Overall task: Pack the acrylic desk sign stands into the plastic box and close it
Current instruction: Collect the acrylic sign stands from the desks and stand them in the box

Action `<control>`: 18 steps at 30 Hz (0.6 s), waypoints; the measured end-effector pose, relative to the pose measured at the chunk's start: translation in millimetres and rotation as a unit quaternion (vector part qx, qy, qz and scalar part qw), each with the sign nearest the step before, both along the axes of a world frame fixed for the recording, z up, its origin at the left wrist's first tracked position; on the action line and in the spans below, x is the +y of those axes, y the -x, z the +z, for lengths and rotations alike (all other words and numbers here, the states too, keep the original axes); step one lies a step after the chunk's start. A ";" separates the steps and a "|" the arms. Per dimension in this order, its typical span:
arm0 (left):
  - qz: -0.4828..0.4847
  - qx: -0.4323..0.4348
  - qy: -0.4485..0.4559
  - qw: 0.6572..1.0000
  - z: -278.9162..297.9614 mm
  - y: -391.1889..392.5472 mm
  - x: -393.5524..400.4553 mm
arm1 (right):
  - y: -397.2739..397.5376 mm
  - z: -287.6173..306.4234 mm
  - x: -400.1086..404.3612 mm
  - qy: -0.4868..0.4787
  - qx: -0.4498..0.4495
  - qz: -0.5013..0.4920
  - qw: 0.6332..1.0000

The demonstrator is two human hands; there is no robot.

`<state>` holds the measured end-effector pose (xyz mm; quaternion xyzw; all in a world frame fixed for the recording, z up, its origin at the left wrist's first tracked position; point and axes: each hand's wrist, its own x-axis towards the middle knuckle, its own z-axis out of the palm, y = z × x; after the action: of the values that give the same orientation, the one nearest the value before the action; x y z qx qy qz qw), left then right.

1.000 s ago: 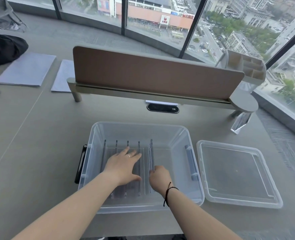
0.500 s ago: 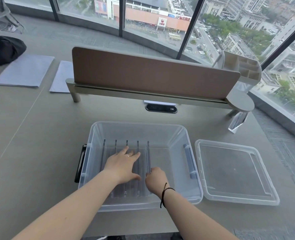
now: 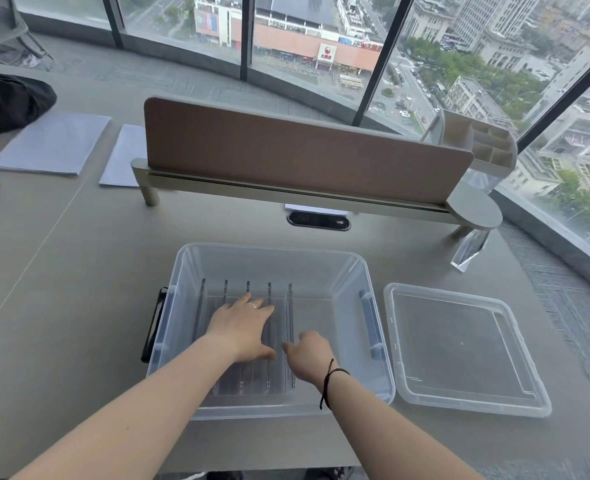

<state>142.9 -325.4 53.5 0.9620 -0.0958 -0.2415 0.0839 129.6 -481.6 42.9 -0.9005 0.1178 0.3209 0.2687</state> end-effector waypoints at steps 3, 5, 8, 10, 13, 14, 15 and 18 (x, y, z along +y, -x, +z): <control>0.021 -0.021 0.013 0.999 8.0 -2.9 -5.7 | -10.5 11.3 -14.0 -0.003 -0.032 0.001 0.999; 0.036 -0.046 0.027 0.998 15.8 -8.2 -11.7 | -20.3 17.5 -24.8 -0.019 -0.051 0.007 0.998; 0.065 -0.068 0.047 0.994 31.5 -21.7 -27.0 | -33.9 23.8 -41.6 -0.042 -0.083 0.001 0.996; 0.078 -0.076 0.059 0.992 43.1 -31.8 -41.7 | -43.3 28.9 -55.3 -0.073 -0.090 -0.010 0.993; 0.090 -0.093 0.084 0.988 60.0 -47.2 -70.0 | -60.6 39.5 -83.2 -0.094 -0.116 -0.019 0.989; 0.093 -0.101 0.089 0.987 65.1 -53.8 -81.4 | -68.1 42.3 -95.7 -0.092 -0.128 -0.020 0.987; 0.095 -0.105 0.092 0.986 69.4 -61.4 -94.0 | -75.2 45.6 -109.4 -0.092 -0.136 -0.024 0.986; 0.090 -0.113 0.090 0.985 80.5 -86.7 -136.1 | -96.6 52.8 -154.3 -0.108 -0.154 -0.058 0.981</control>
<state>229.6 -461.5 133.9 0.9763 -0.0388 -0.1133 0.1804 226.3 -635.9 95.7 -0.8966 0.0920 0.1732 0.3971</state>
